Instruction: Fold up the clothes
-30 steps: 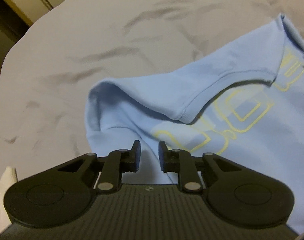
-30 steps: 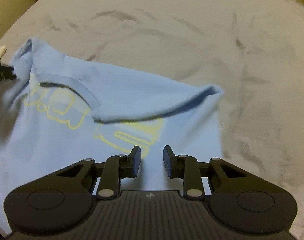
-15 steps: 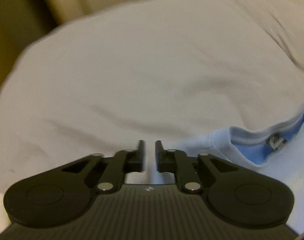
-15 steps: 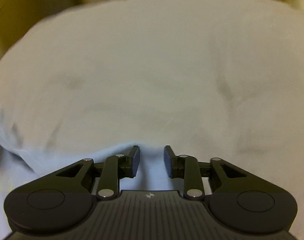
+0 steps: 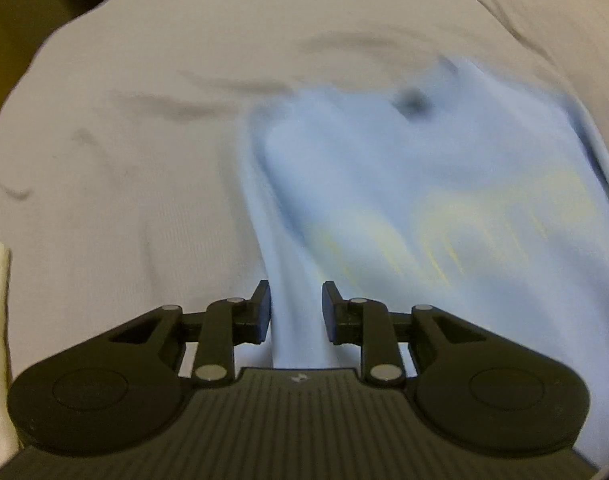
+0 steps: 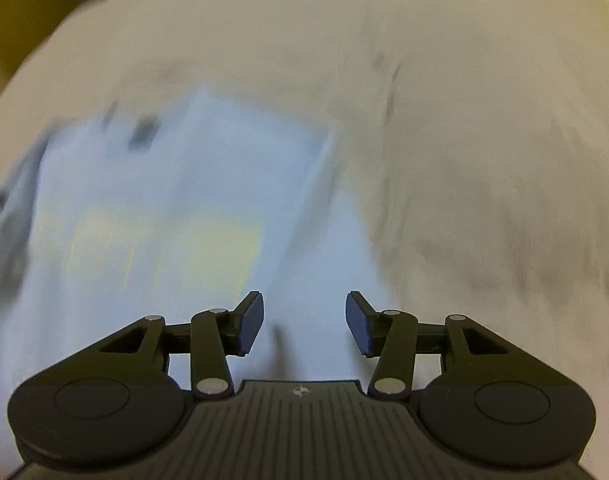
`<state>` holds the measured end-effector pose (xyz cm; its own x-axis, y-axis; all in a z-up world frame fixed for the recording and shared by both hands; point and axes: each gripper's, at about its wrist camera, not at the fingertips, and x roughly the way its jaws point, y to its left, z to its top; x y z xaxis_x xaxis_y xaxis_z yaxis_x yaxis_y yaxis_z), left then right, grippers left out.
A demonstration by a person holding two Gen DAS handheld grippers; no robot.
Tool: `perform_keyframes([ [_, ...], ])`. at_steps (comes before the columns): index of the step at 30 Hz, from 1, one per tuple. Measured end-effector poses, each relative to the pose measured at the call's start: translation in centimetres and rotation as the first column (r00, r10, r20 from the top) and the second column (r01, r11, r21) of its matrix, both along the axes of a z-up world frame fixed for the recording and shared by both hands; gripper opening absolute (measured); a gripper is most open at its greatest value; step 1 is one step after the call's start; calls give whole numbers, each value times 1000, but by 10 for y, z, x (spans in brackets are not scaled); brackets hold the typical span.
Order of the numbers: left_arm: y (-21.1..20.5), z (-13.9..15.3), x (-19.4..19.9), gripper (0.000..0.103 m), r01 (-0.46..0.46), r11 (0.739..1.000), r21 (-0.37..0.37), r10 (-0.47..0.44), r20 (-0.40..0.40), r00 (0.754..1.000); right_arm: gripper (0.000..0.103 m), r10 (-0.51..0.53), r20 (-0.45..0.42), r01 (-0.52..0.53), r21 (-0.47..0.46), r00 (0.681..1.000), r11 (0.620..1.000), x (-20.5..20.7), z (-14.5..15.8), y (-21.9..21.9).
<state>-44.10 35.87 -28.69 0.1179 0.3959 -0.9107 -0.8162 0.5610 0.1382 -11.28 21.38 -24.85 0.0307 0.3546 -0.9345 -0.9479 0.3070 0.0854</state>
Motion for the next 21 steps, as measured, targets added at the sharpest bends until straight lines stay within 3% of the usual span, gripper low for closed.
perform_keyframes([
  [3, -72, -5, 5, 23, 47, 997, -68, -46, 4, 999, 50, 118, -23, -119, -70, 993, 990, -48, 1, -63],
  [7, -144, -12, 6, 23, 56, 986, -154, -54, 16, 998, 59, 220, -83, -229, -113, 972, 967, -102, -4, -127],
  [9, -170, -13, 1, 23, 36, 980, -193, -32, 23, 999, 61, 319, -46, -322, -130, 947, 938, -130, -13, -147],
  [11, -187, -11, -4, 23, 24, 981, -193, -24, 1, 1000, 68, 447, 68, -433, -154, 892, 888, -156, -25, -164],
  [14, -209, -4, -9, 23, 2, 983, -182, -7, -30, 1000, 72, 620, 281, -579, -220, 733, 785, -193, -44, -184],
  [15, -213, 0, -10, 23, -9, 985, -172, 2, -37, 999, 70, 634, 324, -592, -230, 702, 772, -197, -50, -186],
  [16, -217, 5, -9, 23, -23, 987, -159, 16, -43, 999, 59, 635, 337, -595, -227, 695, 771, -196, -54, -186],
  [18, -224, 17, -7, 23, -51, 990, -132, 45, -51, 998, 26, 617, 299, -590, -184, 728, 786, -185, -52, -185],
  [19, -227, 23, -6, 23, -66, 991, -117, 60, -52, 997, 14, 592, 277, -574, -152, 757, 804, -177, -49, -184],
  [21, -233, 36, -2, 23, -94, 991, -90, 89, -54, 995, 11, 448, 201, -451, -31, 871, 892, -141, -23, -184],
])
